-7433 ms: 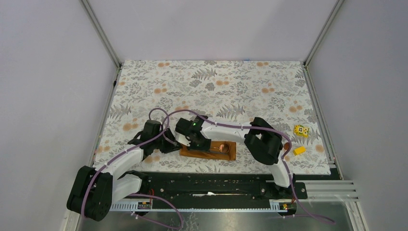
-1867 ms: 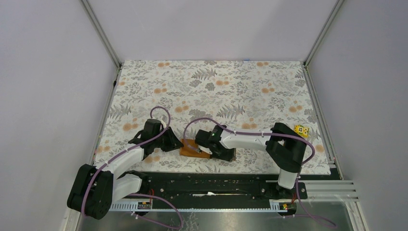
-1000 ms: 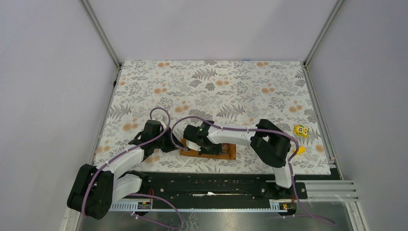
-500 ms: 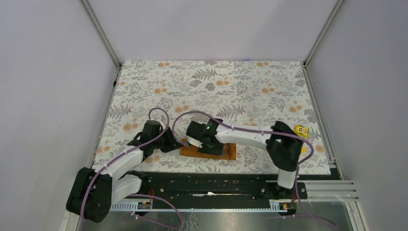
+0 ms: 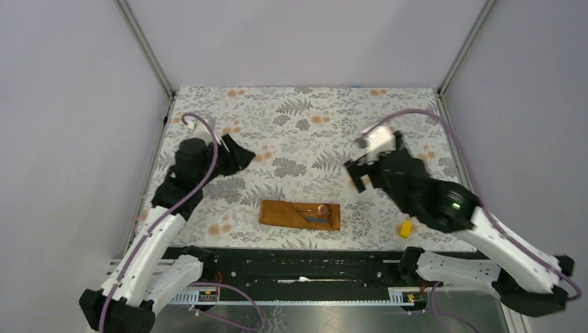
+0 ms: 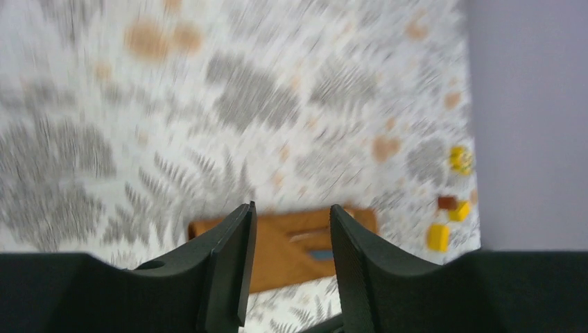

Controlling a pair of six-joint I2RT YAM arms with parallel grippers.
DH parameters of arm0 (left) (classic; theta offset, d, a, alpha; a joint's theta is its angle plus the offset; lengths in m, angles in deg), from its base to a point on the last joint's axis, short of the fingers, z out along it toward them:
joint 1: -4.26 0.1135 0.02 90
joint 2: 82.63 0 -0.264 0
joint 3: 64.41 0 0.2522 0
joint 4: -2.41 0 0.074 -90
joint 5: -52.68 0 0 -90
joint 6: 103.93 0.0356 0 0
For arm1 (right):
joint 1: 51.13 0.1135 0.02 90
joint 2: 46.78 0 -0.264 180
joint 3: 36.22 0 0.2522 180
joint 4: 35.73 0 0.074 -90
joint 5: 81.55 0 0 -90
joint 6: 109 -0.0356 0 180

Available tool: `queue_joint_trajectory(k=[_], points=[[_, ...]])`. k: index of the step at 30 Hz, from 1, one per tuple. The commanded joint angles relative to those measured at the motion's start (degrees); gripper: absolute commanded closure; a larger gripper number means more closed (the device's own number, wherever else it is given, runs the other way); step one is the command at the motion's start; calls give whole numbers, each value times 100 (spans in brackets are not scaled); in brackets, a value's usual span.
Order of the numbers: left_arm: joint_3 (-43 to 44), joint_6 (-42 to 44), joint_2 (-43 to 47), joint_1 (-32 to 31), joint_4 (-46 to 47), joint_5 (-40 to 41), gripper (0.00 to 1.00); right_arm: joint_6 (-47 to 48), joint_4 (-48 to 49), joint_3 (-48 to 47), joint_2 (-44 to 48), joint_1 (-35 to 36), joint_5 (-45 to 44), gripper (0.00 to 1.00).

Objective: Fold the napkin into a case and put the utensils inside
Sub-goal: Reset both arms

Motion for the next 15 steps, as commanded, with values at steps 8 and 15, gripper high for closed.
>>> queue_joint_trajectory(k=[8,15], points=[[3963,1881,-309,-9,-400,418,43,258,3595,-265,2514,-10,-2286,0],[4526,2206,-196,-4,-505,834,34,647,3751,-205,2830,-6,-1934,0]])
